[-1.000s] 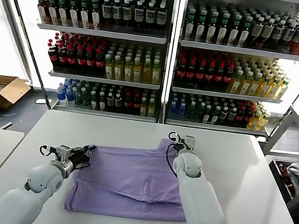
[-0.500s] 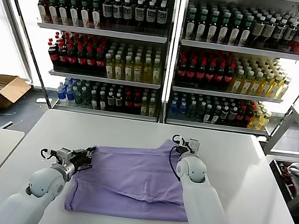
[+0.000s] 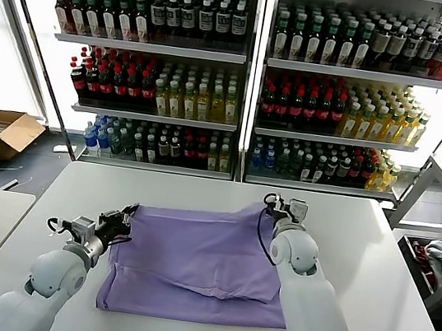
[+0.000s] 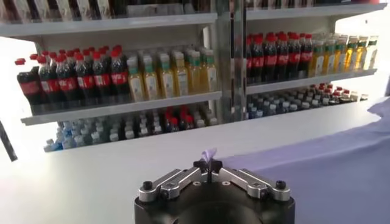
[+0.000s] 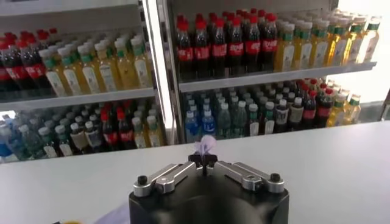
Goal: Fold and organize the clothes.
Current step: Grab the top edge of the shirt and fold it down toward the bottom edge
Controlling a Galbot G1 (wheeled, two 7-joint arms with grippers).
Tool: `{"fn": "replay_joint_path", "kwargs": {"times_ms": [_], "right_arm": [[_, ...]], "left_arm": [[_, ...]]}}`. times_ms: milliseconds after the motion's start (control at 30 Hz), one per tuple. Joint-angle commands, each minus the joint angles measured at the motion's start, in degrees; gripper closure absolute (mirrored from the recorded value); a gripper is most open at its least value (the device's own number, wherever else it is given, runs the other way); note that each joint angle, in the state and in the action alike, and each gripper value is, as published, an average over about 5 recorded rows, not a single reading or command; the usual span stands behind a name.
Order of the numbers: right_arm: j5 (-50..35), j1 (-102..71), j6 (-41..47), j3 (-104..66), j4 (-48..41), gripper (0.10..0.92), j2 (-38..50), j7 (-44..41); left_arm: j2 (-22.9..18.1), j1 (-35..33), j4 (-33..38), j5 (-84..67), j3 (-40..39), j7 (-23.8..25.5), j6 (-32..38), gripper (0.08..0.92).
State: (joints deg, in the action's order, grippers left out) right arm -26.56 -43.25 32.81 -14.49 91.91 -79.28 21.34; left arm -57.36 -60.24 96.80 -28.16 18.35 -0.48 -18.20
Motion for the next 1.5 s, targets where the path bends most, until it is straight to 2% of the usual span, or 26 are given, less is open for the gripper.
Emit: {"fn": "replay_joint_path", "kwargs": {"times_ms": [33, 200, 400, 533, 833, 1500], "right_arm": [[1.4, -11.2, -1.3, -1.5, 13.8, 0.917, 1.1, 0.1], [3.1, -20.8, -1.6, -2.7, 19.9, 0.917, 2.0, 0.0], [7.0, -29.4, -2.8, -3.5, 23.8, 0.917, 1.8, -0.3], [7.7, -32.2, -3.0, -4.5, 24.9, 0.917, 2.2, 0.0], [9.0, -35.4, -2.8, -4.6, 26.6, 0.917, 2.4, 0.5], [11.6, -35.6, -4.6, -4.6, 23.1, 0.917, 2.3, 0.5]], "left_arm": [[0.5, -10.2, 8.5, 2.9, 5.1, 0.9, 1.0, 0.913], [-0.4, -16.3, 11.8, 5.4, 6.5, 1.9, 1.0, 0.913], [-3.3, -20.2, 13.1, 8.7, 6.7, 2.2, 1.4, 0.913], [-3.8, -22.0, 13.6, 9.3, 7.3, 2.4, 1.5, 0.913], [-5.3, -24.0, 14.5, 11.3, 7.1, 2.8, 1.5, 0.913], [-6.1, -25.5, 14.9, 13.9, 9.2, 3.8, 1.2, 0.913]]}}
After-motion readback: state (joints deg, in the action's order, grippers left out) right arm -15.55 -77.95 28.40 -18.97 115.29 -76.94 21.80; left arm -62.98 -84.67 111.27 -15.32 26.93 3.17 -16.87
